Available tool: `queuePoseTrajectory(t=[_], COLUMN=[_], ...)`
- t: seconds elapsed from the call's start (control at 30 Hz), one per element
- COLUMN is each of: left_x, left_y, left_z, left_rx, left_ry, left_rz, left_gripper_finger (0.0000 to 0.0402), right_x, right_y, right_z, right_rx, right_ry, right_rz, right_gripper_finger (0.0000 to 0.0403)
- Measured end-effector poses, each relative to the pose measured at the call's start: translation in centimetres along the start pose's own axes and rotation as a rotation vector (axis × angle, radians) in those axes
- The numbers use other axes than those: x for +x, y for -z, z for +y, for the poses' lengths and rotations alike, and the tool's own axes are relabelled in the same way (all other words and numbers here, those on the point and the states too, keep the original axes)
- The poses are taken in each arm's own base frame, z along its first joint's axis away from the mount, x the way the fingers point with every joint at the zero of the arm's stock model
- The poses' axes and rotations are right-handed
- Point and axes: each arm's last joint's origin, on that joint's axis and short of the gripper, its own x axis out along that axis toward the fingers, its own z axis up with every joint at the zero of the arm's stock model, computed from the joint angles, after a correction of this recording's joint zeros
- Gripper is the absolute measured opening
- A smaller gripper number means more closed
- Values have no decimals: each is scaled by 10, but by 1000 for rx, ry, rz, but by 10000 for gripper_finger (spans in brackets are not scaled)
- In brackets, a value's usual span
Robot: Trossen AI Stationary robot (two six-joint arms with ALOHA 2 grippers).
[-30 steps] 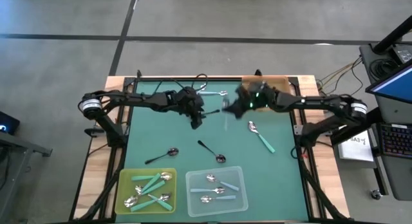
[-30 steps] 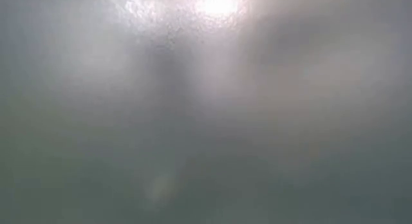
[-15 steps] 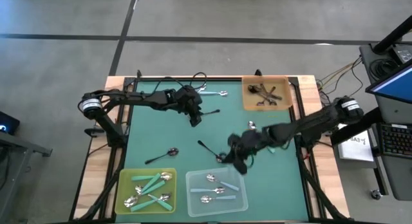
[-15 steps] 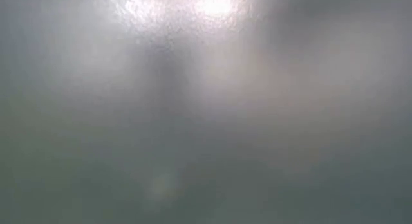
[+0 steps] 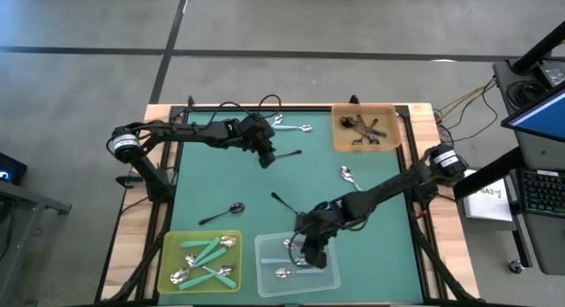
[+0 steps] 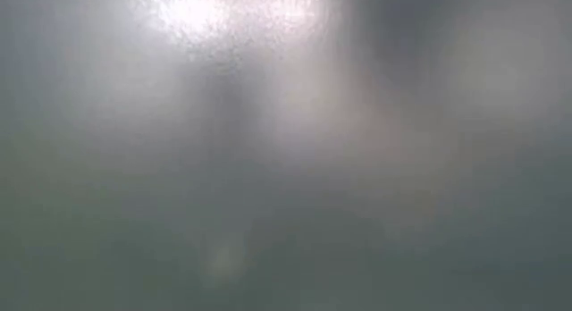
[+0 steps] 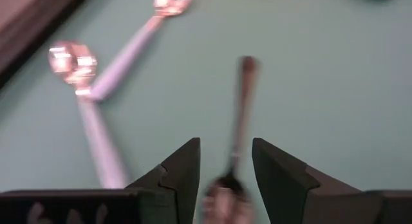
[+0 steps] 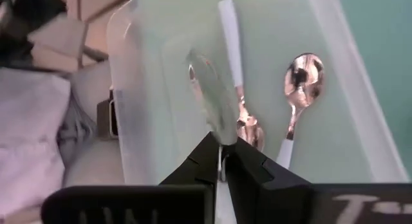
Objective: Sort silverware by color (type)
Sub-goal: Put the blue spoon into the transparent bin
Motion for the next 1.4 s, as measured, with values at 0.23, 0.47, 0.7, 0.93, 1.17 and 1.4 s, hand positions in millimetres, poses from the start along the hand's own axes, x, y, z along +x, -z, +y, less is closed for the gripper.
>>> queuePoseTrajectory(t=[0.23, 0.47, 0.7, 0.93, 1.17, 1.4], left_x=[5, 27, 44, 63, 73, 67], left_y=[2, 7, -5, -9, -16, -13], left_z=[19, 37, 45, 55, 56, 55], left_rx=[-159, -249, -258, -271, -221, -199], left_ry=[-162, -209, -241, -308, -368, -321], left_rz=[3, 88, 128, 275, 427, 490], left_gripper_finger=[125, 125, 125, 126, 117, 28], right_x=[-20, -35, -44, -50, -57, -59], right_y=[-17, -19, -15, -14, -10, -7], right_z=[20, 23, 20, 22, 21, 19], right_rx=[-106, -160, -196, -211, -204, -155], right_ry=[58, 210, 285, 287, 310, 332], right_rz=[58, 87, 124, 131, 168, 191], right_gripper_finger=[75, 143, 173, 176, 176, 176])
